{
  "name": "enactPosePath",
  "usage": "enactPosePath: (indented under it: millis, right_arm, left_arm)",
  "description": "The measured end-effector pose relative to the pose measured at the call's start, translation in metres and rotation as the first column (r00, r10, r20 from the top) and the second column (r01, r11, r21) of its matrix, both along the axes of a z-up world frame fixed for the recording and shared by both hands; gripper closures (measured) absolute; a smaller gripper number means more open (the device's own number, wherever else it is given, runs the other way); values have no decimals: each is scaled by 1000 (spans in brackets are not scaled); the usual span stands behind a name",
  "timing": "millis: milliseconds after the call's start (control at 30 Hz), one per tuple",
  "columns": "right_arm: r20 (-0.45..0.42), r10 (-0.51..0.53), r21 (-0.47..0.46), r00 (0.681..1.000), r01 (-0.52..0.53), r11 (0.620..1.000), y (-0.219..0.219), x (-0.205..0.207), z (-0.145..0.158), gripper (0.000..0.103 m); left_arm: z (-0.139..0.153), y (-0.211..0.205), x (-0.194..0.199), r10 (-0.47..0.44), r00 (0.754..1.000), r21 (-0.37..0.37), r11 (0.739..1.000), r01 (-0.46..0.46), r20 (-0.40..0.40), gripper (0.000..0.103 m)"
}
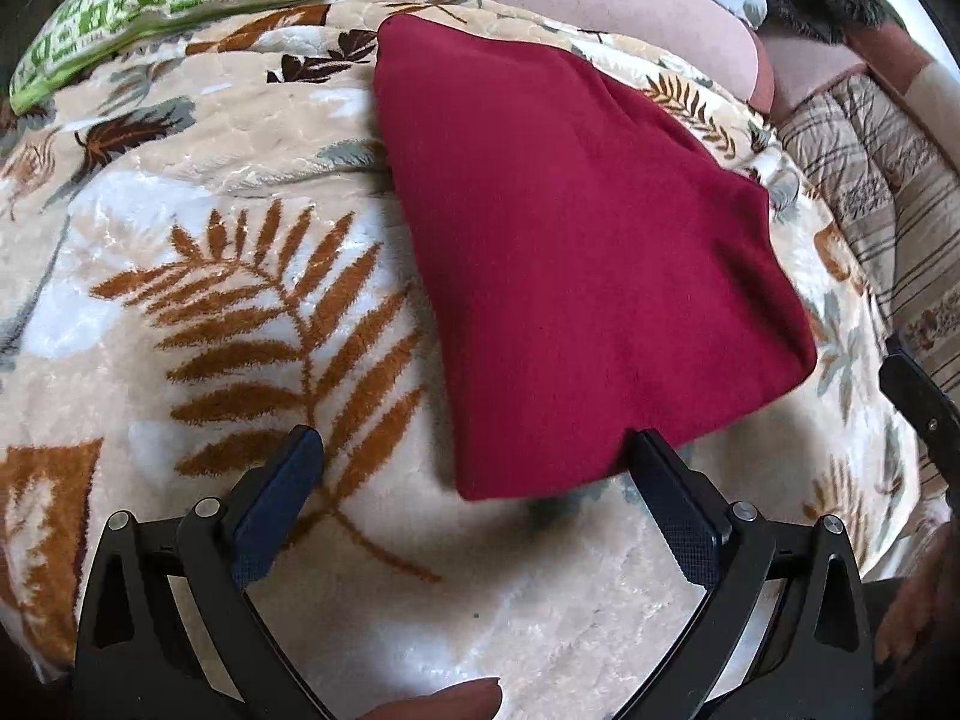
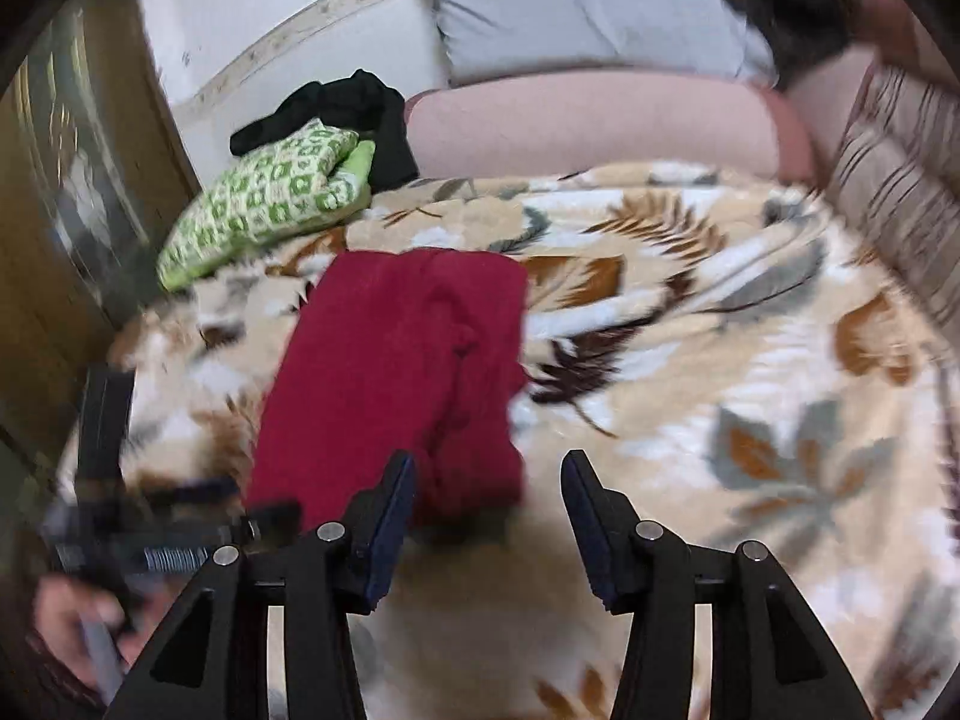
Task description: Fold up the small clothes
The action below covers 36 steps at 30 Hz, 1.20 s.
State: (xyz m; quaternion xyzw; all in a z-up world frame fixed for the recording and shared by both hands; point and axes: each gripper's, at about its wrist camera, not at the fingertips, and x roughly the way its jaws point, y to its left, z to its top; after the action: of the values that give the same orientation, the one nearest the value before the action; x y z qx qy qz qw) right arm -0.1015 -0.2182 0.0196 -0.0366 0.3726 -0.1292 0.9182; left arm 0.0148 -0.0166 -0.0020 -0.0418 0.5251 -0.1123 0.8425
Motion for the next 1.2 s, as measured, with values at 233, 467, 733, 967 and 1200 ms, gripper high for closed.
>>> enactPosePath:
  millis: [233,467,733,967,1200]
  right_arm:
    - [35,-72,-157,997,77,985,17,-11,-7,52]
    - [-35,-36,-157,999,30,987,23,5,-27,52]
    - [-34,-2,-182,999,-4,983,34,8,-31,52]
    - [-30,2,-181,1000,-7,984,35,8,-31,52]
    - [-29,4,-182,1000,-10,983,36,9,-30,52]
  left_arm:
    - [-5,-18,-18,-66,998,127,990,62,22,1]
    - [-5,-16,-15,-58,998,126,991,54,21,1]
    - [-4,-16,-17,-59,998,122,991,56,21,1]
    - [-4,-17,-17,-58,998,122,991,55,20,1]
    - [-5,-16,-17,-58,998,121,991,55,20,1]
